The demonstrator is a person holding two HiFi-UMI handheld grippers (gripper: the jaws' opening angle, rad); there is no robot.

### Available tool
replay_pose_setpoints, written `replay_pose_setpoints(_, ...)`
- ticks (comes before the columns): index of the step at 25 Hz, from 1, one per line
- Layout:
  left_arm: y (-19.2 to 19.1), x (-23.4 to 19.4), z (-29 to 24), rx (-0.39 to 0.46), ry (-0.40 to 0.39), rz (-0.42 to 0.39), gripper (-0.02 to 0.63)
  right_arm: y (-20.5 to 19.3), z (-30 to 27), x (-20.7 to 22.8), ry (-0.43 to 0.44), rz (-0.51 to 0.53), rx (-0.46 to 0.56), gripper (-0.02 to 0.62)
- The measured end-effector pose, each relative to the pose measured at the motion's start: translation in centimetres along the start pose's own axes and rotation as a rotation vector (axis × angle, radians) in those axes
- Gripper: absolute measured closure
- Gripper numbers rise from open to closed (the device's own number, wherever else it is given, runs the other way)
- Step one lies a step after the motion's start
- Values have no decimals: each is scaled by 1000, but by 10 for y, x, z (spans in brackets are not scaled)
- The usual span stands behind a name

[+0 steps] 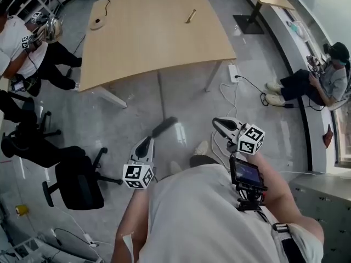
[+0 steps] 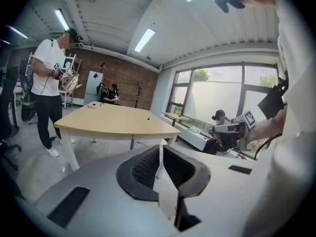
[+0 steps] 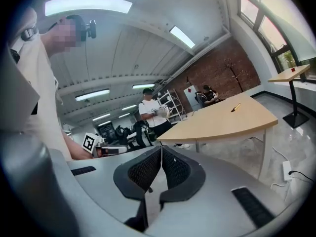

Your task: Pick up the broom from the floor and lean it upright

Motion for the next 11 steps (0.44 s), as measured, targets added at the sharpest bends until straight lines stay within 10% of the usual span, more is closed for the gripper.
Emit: replay_pose_setpoints(11, -12, -11, 45, 21, -15, 24, 577, 12, -12, -51, -8, 40, 28, 575)
Point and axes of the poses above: the fingertips, and each gripper's own axes: z backward along the fingers, x to its right, y out of its top, the point moved 3 cm from there along z, backward along the fingers, and after that the axes turned 13 degrees about z, right-handed, at the moved point
